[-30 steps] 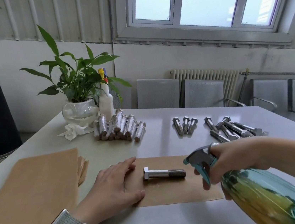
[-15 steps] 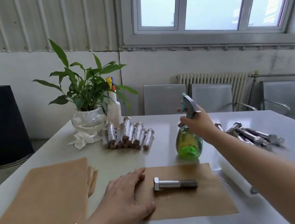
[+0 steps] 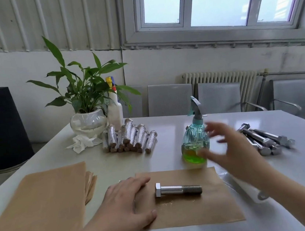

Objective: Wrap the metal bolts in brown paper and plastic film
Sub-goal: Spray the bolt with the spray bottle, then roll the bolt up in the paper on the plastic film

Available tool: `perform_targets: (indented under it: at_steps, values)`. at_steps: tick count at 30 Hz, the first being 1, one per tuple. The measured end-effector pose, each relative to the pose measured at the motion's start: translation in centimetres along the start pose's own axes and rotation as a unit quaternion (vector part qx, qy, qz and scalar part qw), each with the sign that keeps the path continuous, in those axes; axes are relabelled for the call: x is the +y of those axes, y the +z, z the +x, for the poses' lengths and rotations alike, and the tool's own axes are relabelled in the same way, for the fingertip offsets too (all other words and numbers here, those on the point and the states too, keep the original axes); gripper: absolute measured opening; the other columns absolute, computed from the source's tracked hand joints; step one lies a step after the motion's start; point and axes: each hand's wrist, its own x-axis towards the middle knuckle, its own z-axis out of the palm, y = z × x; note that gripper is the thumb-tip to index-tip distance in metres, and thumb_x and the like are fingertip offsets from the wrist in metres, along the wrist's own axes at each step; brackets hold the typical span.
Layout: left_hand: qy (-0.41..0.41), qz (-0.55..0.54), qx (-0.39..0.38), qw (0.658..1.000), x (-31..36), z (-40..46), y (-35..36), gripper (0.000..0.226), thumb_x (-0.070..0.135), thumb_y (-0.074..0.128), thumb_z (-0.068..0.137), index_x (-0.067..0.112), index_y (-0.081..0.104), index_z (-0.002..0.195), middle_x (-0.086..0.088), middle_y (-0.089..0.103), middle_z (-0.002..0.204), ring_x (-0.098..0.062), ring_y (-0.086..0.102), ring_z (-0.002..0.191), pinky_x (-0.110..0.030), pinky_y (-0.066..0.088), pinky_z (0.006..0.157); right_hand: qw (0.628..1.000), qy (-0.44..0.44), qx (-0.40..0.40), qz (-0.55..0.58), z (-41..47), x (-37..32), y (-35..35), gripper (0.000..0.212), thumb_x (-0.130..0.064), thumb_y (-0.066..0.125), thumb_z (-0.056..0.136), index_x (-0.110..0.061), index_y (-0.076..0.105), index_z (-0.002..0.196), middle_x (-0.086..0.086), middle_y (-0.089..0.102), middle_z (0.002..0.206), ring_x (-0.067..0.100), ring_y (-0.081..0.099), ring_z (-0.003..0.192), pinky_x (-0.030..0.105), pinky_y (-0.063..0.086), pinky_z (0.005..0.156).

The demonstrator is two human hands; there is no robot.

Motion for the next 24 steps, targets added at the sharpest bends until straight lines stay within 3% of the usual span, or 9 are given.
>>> perform_targets:
  at_steps: [1,3,5,6,11,16,19,22,24]
  values:
    - [0.003,0.001,0.002,1.000,0.1,0.0,-0.1,0.073,0.064,0.061,0.078,0.049,0.029,0.142,0.034,0.033,0.135,0.013,0.023,0.131,-0.016,0.011,0.111,0.992,-0.083,-0.056,-0.072,-2.1,-0.6,-0.2,0.053,-0.052,0.072,0.076,-0.041,0.053,0.125,-0.022,0.061,0.114,-0.001,0.054,0.106,0.017,0.039,0.094]
    - [0.020,0.002,0.018,1.000,0.3,0.1,-0.4,0.066,0.063,0.060,0.076,0.049,0.038,0.136,0.036,0.036,0.135,0.013,0.026,0.131,-0.015,0.013,0.111,0.928,-0.243,-0.155,-0.236,-4.9,-1.0,-0.2,0.041,-0.063,0.060,0.078,-0.043,0.062,0.113,-0.025,0.062,0.105,-0.003,0.055,0.101,0.024,0.034,0.095]
    - [0.041,-0.007,0.054,0.998,0.7,0.1,-0.6,0.054,0.060,0.057,0.074,0.049,0.050,0.126,0.038,0.043,0.130,0.016,0.032,0.127,-0.010,0.015,0.106,0.863,-0.313,-0.220,-0.329,-6.0,-1.0,0.1,0.035,-0.065,0.057,0.078,-0.042,0.067,0.102,-0.026,0.062,0.098,0.000,0.059,0.093,0.027,0.032,0.094]
    - [0.050,-0.016,0.073,0.996,0.9,0.1,-0.8,0.047,0.057,0.057,0.074,0.048,0.055,0.120,0.038,0.047,0.127,0.016,0.035,0.125,-0.009,0.016,0.105,0.853,-0.316,-0.232,-0.345,-6.1,-1.1,0.2,0.031,-0.064,0.057,0.078,-0.042,0.068,0.097,-0.026,0.062,0.093,0.001,0.060,0.090,0.028,0.032,0.093]
    - [0.093,-0.046,0.081,0.991,1.7,-0.2,-1.0,0.035,0.034,0.061,0.079,0.040,0.067,0.113,0.038,0.055,0.121,0.014,0.044,0.121,-0.014,0.025,0.103,0.843,-0.315,-0.233,-0.368,-6.3,-0.7,1.4,0.013,-0.039,0.050,0.084,-0.035,0.063,0.081,-0.017,0.057,0.071,0.009,0.057,0.072,0.032,0.033,0.088]
    - [0.116,-0.022,0.066,0.991,2.1,-0.3,-1.1,0.044,0.059,0.049,0.084,0.040,0.064,0.120,0.038,0.049,0.125,0.019,0.034,0.123,-0.011,0.019,0.104,0.866,-0.268,-0.204,-0.371,-6.2,-1.7,1.9,0.012,-0.032,0.057,0.067,-0.032,0.060,0.078,-0.014,0.056,0.068,0.011,0.056,0.062,0.031,0.049,0.068]
    - [0.115,0.002,0.030,0.993,2.1,-0.2,-1.3,0.067,0.081,0.044,0.077,0.041,0.056,0.129,0.040,0.040,0.131,0.022,0.025,0.126,-0.011,0.015,0.105,0.884,-0.228,-0.203,-0.353,-6.0,-2.3,2.3,0.012,-0.038,0.057,0.068,-0.032,0.059,0.078,-0.013,0.059,0.078,0.013,0.058,0.065,0.029,0.050,0.064]
    - [0.112,0.035,0.003,0.993,2.1,0.1,-1.3,0.088,0.093,0.043,0.066,0.039,0.052,0.135,0.042,0.033,0.134,0.026,0.019,0.125,-0.013,0.011,0.107,0.897,-0.185,-0.205,-0.344,-5.1,-2.4,2.5,0.014,-0.041,0.062,0.078,-0.030,0.061,0.087,-0.012,0.062,0.094,0.014,0.062,0.080,0.029,0.046,0.068]
    - [0.101,0.051,-0.003,0.994,2.1,0.5,-1.3,0.091,0.096,0.042,0.062,0.041,0.054,0.133,0.042,0.036,0.133,0.026,0.023,0.124,-0.014,0.011,0.107,0.926,-0.119,-0.199,-0.299,-4.1,-2.2,2.6,0.016,-0.040,0.052,0.091,-0.028,0.058,0.099,-0.009,0.062,0.103,0.020,0.060,0.095,0.033,0.043,0.073]
